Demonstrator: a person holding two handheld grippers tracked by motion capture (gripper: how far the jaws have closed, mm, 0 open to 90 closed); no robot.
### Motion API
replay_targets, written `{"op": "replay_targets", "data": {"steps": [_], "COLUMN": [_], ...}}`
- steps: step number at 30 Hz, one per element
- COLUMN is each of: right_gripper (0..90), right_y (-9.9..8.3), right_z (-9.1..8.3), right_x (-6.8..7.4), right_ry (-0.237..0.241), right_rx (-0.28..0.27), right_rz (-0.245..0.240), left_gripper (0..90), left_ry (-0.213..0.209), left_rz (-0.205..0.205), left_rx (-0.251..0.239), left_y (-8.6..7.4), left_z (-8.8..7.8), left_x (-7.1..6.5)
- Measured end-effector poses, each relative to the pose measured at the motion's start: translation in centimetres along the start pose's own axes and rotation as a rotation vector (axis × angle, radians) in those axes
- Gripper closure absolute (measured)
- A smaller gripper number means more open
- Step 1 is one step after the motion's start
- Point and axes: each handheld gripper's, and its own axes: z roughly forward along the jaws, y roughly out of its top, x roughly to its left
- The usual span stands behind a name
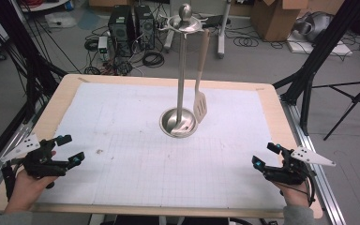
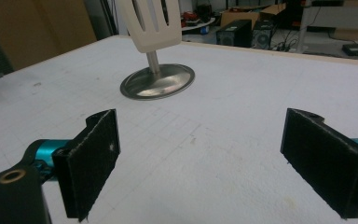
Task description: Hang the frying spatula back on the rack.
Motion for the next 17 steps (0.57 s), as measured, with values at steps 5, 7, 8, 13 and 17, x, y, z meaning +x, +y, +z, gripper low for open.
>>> {"op": "replay_targets", "data": {"steps": [5,7,8,13,17], "right_gripper": [10.8,10.9,10.9,10.9,10.9], "right_y": [-0.4,-0.5,-0.6,-1.0,-1.0], "right_z": [-0.5,-0.8,-0.9,-1.3,-1.3], "right_x": [-0.6,-0.8,-1.0,-1.5,-1.6], "right_ry": [0.012,0.018,0.02,0.036,0.04], "right_rx": [-0.003,-0.006,-0.008,-0.011,-0.017], "right_rz": [0.007,0.012,0.009,0.01,0.018], "left_gripper": [4.1,4.1,4.1,4.1,4.1], "left_ry": [0.003,0.006,0.005,0.011,0.017], "left_rz": [-0.001,-0.002,-0.004,-0.008,-0.01], "left_rx": [0.006,0.009,0.008,0.01,0.014], "left_y": [-0.1,-0.2,-0.2,-0.4,-0.5], "left_z": [-0.1,-0.2,-0.2,-0.4,-0.5], "left_x": [0.1,0.1,0.1,0.3,0.3]}}
